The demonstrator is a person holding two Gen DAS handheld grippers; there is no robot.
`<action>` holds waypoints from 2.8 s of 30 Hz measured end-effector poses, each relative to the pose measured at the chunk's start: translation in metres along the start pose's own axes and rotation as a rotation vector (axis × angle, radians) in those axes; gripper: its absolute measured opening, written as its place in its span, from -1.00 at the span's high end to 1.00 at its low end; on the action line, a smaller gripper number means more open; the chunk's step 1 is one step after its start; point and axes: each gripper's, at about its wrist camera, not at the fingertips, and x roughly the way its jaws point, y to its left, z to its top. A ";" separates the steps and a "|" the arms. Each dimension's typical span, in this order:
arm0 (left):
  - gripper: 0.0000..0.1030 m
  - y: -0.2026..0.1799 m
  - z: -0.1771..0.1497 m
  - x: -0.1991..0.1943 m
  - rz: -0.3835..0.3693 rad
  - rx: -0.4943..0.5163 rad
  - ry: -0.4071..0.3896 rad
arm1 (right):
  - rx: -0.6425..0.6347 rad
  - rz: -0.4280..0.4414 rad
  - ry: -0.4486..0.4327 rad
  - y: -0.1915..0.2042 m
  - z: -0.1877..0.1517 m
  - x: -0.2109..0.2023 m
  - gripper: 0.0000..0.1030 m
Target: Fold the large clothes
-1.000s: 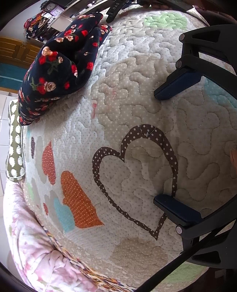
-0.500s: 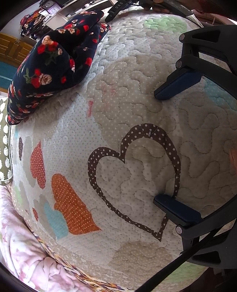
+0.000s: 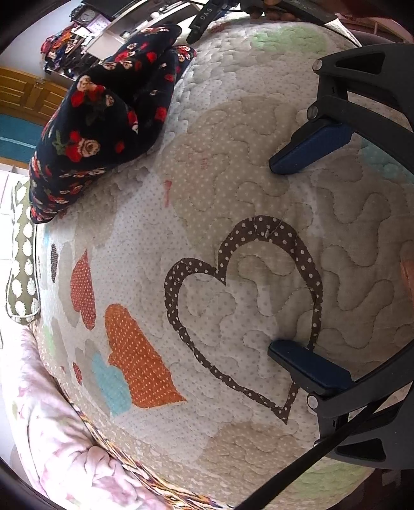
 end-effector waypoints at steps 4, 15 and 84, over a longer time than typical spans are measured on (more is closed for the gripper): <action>-1.00 -0.001 -0.004 -0.003 -0.018 0.029 -0.007 | -0.009 -0.013 0.001 0.002 0.001 0.002 -1.00; -1.00 -0.004 0.006 0.001 -0.004 0.019 0.086 | 0.001 0.003 -0.003 -0.001 0.002 0.002 -1.00; -1.00 -0.048 -0.025 -0.099 0.088 0.008 -0.195 | -0.181 0.281 -0.013 0.058 -0.073 -0.115 -0.98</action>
